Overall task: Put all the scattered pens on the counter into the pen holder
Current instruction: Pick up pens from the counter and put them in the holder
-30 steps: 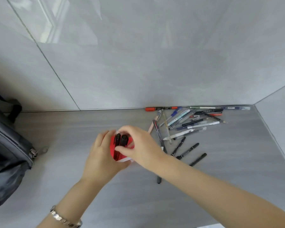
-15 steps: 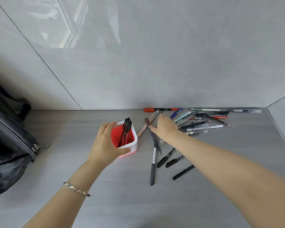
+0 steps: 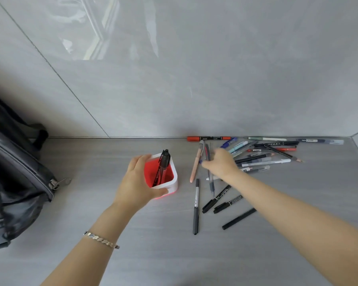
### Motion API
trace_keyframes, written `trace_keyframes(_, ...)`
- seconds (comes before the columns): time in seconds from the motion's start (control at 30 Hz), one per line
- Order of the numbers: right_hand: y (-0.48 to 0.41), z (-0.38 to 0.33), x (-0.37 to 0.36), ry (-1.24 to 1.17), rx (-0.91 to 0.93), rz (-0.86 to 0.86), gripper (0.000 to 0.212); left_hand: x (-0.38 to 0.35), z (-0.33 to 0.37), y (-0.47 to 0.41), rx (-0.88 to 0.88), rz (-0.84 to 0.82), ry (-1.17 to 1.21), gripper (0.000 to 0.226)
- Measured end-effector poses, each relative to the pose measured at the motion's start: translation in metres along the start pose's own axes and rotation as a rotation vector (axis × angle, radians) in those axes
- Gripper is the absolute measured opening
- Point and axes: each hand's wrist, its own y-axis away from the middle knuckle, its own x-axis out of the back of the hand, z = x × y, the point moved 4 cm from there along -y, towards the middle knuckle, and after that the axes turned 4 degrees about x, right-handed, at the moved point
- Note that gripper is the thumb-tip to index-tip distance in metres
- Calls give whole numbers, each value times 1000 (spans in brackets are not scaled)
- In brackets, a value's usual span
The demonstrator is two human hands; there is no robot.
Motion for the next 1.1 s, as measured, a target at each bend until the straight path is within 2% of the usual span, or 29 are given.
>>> trace_keyframes(0.13, 39, -48, 56, -404, 251, 172, 4, -1, -2, 0, 6, 5, 38, 97)
trace_keyframes(0.2, 58, -79, 60, -597, 374, 174, 8, -1, -2, 0, 12, 5, 47, 97)
trace_keyframes(0.27, 64, -94, 39, -584, 419, 139, 13, -2, -2, -1, 12, 4, 50, 96)
trace_keyframes(0.33, 62, -101, 0, -463, 393, 50, 5, -2, -2, -2, 0, 8, 62, 96)
trace_keyframes(0.43, 61, -100, -45, -316, 355, -52, 8, -3, -2, -2, -15, 15, 81, 93)
trace_keyframes(0.6, 70, -100, -46, -305, 351, -104, 31, -4, -3, -1, -20, 23, 111, 90)
trace_keyframes(0.77, 82, -57, 7, -24, 508, 9, 23, -3, -2, 1, -34, 12, 123, 92)
trace_keyframes(0.83, 80, -19, 15, 228, 483, -102, 32, -2, -2, 0, -37, 13, 118, 92)
trace_keyframes(0.93, 78, 34, -4, 685, 484, -376, 51, -3, -2, 0, -30, 6, 122, 93)
trace_keyframes(1.0, 78, 50, -16, 812, 525, -390, 48, -3, -2, 0, -32, -3, 111, 95)
trace_keyframes(1.07, 76, 55, -26, 896, 620, -320, 38, -2, -2, 0, -34, -3, 102, 95)
trace_keyframes(1.1, 74, 57, -28, 961, 613, -296, 40, -2, -1, 0, -30, -3, 98, 95)
